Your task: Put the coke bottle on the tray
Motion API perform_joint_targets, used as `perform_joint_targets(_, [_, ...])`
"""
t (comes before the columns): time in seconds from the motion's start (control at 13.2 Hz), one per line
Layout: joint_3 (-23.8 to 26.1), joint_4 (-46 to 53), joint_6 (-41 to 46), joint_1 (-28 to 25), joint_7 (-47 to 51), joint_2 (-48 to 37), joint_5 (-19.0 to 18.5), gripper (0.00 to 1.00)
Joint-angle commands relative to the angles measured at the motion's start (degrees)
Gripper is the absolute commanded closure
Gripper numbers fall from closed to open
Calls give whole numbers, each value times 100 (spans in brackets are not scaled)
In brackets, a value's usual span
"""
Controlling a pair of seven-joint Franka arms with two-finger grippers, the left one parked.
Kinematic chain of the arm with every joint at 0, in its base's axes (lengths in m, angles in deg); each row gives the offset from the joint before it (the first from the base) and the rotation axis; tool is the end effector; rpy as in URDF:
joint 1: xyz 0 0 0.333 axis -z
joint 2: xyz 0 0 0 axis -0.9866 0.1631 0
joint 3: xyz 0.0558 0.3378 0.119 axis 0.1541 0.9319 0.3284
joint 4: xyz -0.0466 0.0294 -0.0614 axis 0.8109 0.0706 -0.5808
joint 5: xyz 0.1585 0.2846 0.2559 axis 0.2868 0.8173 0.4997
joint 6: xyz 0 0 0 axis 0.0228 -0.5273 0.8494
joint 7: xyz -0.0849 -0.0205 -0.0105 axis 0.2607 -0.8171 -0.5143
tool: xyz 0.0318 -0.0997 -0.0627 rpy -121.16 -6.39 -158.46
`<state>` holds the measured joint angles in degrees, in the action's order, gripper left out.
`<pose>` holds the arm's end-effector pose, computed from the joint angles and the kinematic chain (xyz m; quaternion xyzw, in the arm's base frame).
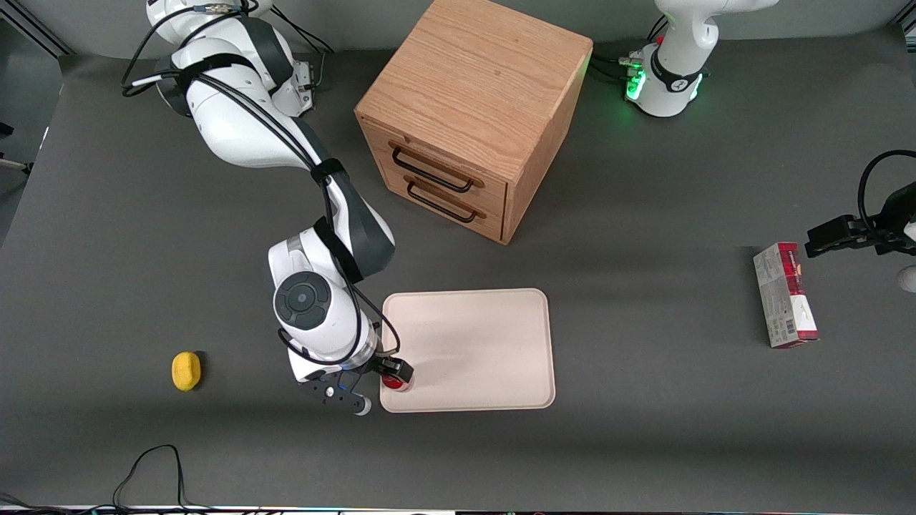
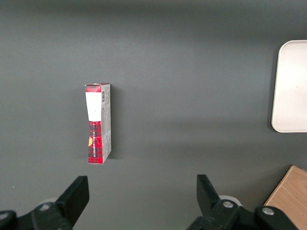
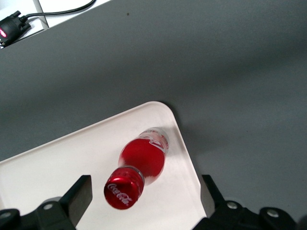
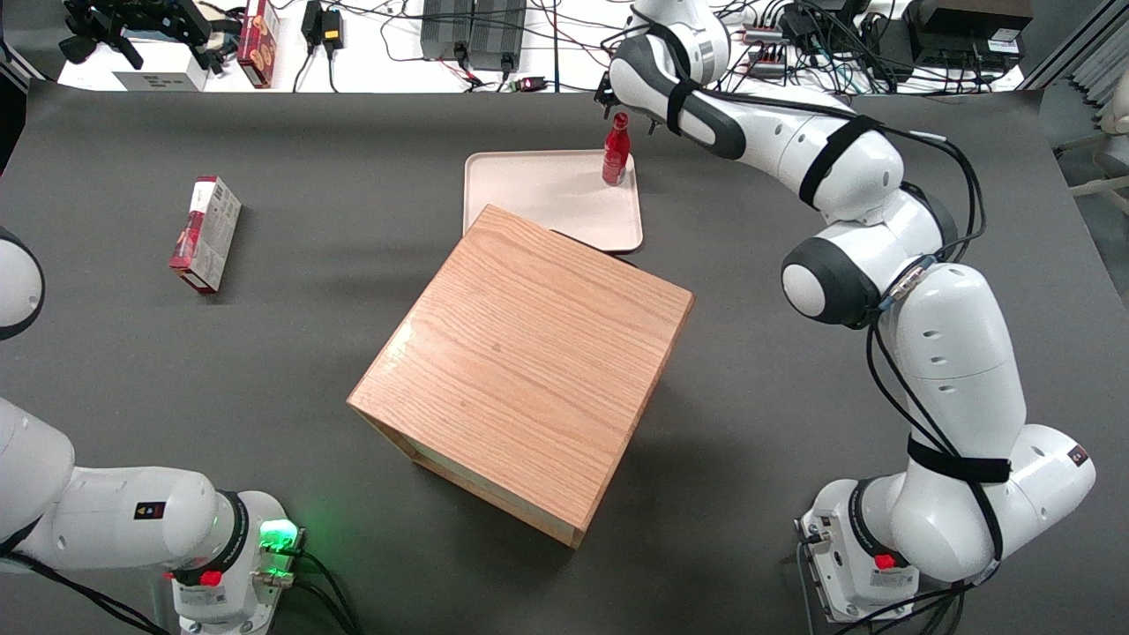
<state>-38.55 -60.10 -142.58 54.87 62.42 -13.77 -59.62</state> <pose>0.7831 0.3716 0.3403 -0.9803 0.1855 -0.0590 0.0333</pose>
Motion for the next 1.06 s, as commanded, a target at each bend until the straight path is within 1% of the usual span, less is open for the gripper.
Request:
perform_joint_targets(0.0, [-19,119,557,25,56,-273,-125,0])
perform_joint_targets(0.15, [-2,93,1110,130,-303,-528,-90,0])
perform_joint_targets(0.23, [-1,-124,1417,157,-575,-816,-38,0])
perform_joint_targets(0.3, [-19,-597,1542,218,-769,-1202,67,0])
perform_joint_targets(0.38, [-19,-1341,1517,366,-997,-1754,121,0])
perform_joint_targets(0.53, [-28,-3106,1177,630,-1892,-3097,348,0])
perform_joint_targets(0.68, [-115,-4515,894,850,-2604,-4250,367,0])
perform_joint_targets(0.84, [-413,-5247,963,834,-2993,-5043,367,0])
perform_joint_targets(0.99, [-668,-5715,1234,825,-3432,-5677,359,0])
